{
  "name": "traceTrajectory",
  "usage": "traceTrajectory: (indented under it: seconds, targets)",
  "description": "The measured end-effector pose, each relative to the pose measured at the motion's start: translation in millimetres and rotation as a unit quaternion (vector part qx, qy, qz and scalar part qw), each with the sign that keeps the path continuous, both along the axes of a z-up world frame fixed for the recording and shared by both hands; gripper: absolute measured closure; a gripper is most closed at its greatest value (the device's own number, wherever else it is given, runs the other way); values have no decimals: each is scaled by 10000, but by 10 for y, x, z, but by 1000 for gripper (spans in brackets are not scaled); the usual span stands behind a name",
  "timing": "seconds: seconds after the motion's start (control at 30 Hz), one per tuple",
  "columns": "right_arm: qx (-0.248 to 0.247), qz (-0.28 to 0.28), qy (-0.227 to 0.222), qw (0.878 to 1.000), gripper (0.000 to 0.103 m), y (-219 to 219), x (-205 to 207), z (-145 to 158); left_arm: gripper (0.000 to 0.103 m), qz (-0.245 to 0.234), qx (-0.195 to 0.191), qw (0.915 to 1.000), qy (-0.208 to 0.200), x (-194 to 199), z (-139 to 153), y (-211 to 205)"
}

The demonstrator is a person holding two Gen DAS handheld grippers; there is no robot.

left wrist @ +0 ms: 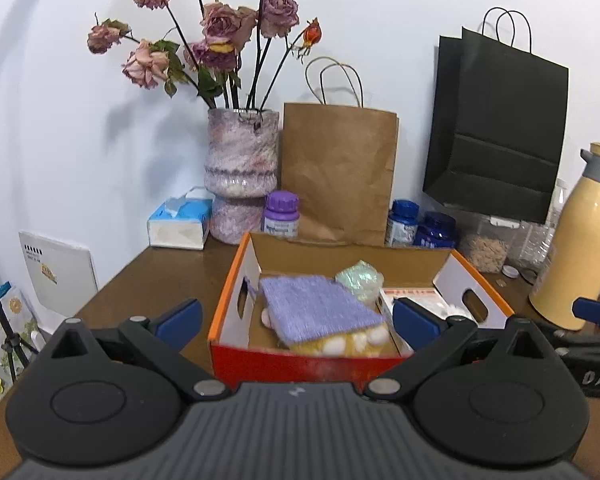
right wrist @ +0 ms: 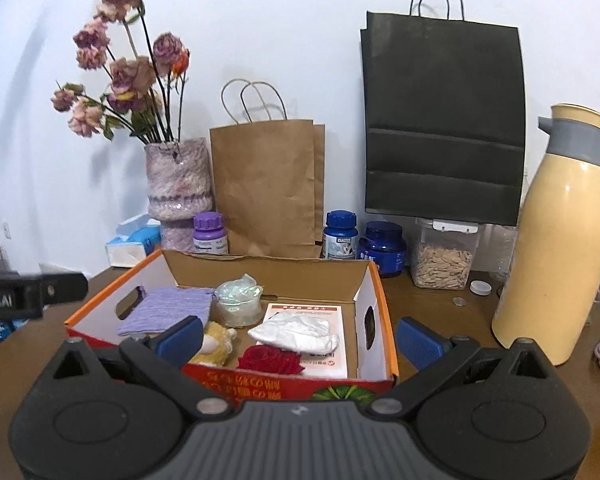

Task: Flip cup upright
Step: 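Withdraw both tools from the box toward the navy blue case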

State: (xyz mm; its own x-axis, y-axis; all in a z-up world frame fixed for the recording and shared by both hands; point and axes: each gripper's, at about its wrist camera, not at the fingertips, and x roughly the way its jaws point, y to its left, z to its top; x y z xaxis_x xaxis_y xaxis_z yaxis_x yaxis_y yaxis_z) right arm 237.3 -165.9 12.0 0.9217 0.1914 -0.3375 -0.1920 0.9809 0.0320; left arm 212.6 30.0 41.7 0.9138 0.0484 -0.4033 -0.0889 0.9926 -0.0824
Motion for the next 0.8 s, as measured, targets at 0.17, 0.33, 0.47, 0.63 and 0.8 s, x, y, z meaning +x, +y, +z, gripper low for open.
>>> traceTrajectory:
  seconds: [0.17, 0.33, 0.47, 0.63, 0.8]
  targets:
    - [113, 348, -82, 9993, 0, -82, -261, -21, 0, 27, 90, 9999, 80, -150, -73, -62]
    - [43, 444, -112, 9989, 0, -133, -434, -69, 0, 11, 116, 9998, 170, -285, -122, -114]
    - [-13, 533, -63, 9986, 0, -185, -513, -113, 0, 25, 38, 9996, 283, -373, -178, -120]
    - [-119, 652, 11, 9978, 0, -263, -580, -186, 0, 88, -35, 9989, 458, -475, -267, -111]
    - [-230, 786, 111, 9966, 0, -326, -622, -265, 0, 156, -24, 9981, 595, -555, -327, -103]
